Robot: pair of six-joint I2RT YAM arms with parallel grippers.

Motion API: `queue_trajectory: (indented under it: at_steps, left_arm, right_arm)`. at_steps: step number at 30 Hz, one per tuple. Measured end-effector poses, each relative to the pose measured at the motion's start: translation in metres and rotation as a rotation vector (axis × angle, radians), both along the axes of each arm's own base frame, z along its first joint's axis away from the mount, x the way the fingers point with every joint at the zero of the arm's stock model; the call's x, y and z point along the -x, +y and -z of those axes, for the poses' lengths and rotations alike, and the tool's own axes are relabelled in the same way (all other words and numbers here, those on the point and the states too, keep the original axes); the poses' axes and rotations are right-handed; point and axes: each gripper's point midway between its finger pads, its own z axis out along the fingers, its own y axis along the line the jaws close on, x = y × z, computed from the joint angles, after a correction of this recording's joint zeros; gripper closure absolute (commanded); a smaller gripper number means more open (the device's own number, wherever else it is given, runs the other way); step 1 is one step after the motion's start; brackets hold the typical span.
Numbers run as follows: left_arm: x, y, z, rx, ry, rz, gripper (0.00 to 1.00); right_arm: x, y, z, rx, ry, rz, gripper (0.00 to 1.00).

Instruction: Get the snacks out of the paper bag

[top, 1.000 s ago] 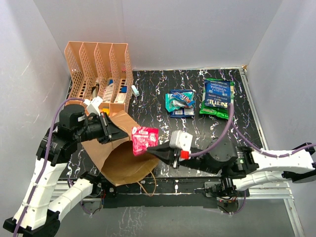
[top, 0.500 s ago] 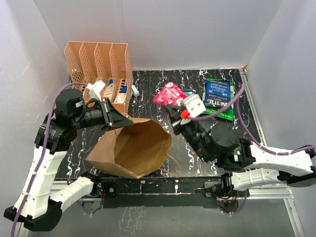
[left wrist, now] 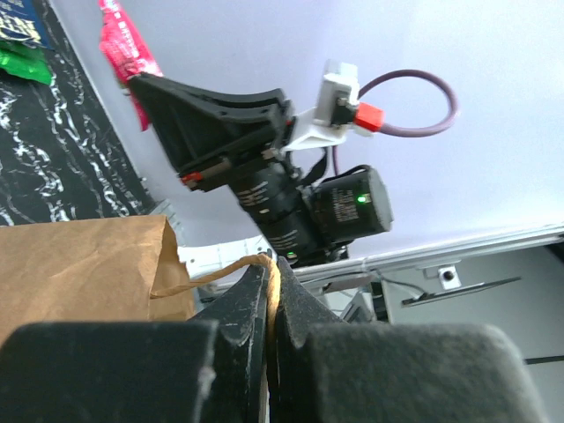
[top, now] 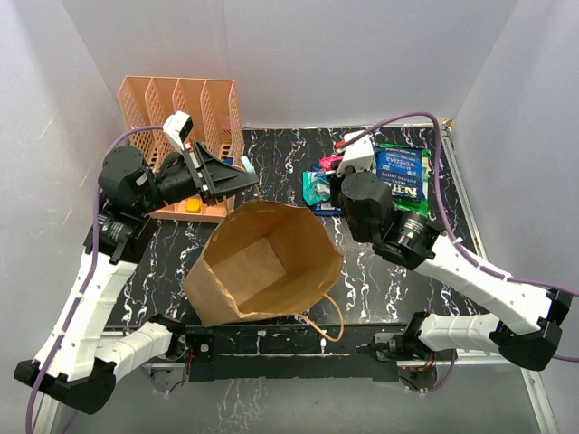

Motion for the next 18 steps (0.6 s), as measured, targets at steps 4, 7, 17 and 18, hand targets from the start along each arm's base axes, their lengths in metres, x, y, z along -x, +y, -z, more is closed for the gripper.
queue_trajectory:
  at_steps: [4,7,17,18]
  left_arm:
    - [-0.012,-0.005,0.006,0.034,0.039,0.001,1.0]
    - [-0.013,-0.005,0.021,0.024,0.075,-0.007,1.0]
    - [-0.01,0.013,0.098,-0.11,0.251,-0.143,1.0]
    - [-0.011,0.014,0.099,-0.124,0.251,-0.157,1.0]
  right_arm:
    - [-0.016,-0.012,0.013,-0.02,0.06,0.039,0.93]
    - [-0.023,-0.021,0.016,-0.043,0.08,0.063,0.93]
    - [-0.037,-0.033,0.025,-0.065,0.116,0.086,0.93]
    - [-0.037,-0.034,0.025,-0.065,0.117,0.088,0.93]
